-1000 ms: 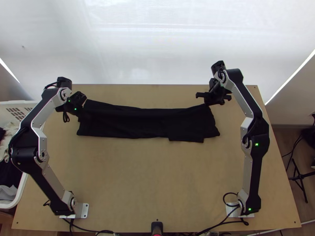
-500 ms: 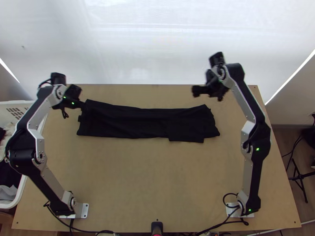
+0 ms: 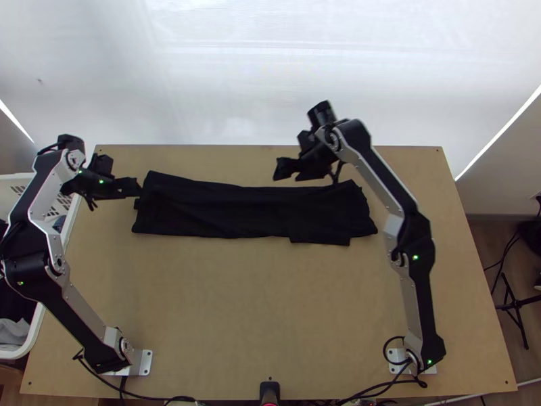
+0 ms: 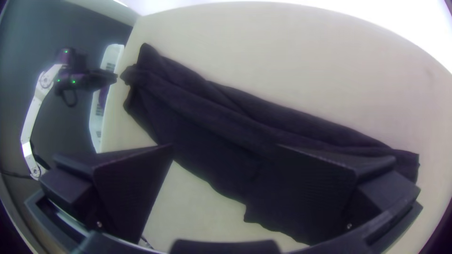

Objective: Fold the t-shirt

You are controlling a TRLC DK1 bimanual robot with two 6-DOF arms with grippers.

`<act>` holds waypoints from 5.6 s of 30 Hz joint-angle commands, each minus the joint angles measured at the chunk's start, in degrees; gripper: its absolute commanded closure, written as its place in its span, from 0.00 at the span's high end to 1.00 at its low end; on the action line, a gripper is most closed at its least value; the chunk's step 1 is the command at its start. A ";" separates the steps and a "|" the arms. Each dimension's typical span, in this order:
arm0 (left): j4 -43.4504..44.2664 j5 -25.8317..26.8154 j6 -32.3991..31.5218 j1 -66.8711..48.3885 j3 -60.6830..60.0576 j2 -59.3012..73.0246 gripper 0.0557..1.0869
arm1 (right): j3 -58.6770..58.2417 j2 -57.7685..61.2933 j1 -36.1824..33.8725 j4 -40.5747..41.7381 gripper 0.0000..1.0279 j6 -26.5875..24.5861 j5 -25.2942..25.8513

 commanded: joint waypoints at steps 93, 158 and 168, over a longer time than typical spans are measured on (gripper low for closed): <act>-3.89 -7.58 -11.09 -38.67 16.31 -1.39 0.03 | -6.84 -15.09 -21.58 -5.64 0.97 -6.41 -4.70; -0.37 -3.53 -26.64 -34.63 21.41 0.37 0.96 | -38.92 -14.39 3.73 3.59 0.97 0.09 -5.05; -0.55 -4.15 -26.56 -33.93 21.15 -0.95 0.96 | -36.63 -8.50 5.49 10.54 0.96 -0.61 0.92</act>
